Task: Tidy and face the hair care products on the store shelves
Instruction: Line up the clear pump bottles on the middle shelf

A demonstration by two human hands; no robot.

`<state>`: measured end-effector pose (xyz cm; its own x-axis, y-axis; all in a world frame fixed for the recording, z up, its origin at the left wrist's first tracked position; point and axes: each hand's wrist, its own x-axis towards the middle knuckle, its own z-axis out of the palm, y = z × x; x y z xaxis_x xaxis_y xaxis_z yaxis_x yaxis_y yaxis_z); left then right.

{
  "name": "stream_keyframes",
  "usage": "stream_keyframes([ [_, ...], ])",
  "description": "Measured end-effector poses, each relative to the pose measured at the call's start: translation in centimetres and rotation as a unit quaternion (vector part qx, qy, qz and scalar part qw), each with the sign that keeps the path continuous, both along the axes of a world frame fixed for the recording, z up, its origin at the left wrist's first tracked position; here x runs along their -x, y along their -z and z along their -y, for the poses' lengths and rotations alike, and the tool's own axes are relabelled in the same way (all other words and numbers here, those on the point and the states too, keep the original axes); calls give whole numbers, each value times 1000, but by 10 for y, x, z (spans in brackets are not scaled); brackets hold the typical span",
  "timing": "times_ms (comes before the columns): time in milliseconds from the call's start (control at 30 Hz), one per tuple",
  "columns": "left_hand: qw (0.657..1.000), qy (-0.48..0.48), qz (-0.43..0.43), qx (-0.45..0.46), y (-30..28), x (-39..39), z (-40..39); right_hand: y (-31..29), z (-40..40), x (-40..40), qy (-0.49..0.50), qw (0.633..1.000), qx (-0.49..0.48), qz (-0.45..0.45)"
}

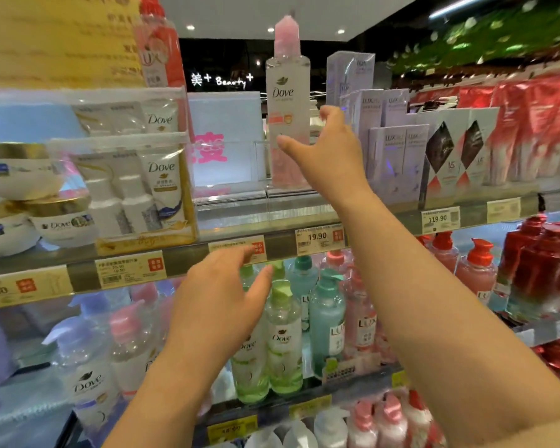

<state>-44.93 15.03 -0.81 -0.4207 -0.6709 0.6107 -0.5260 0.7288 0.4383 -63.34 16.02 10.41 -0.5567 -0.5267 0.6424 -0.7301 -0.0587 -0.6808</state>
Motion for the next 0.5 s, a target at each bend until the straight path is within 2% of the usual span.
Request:
stream_keyframes([
  [267,999,-1,10,-34,29,7,-20,-15,33,11,-20,999,-12,35],
  [400,997,-23,-17,-78,46,-5,-22,-11,27,7,-25,999,22,41],
  [500,989,-49,-69,-117,54,-20,-17,-6,13,-4,-54,992,99,57],
])
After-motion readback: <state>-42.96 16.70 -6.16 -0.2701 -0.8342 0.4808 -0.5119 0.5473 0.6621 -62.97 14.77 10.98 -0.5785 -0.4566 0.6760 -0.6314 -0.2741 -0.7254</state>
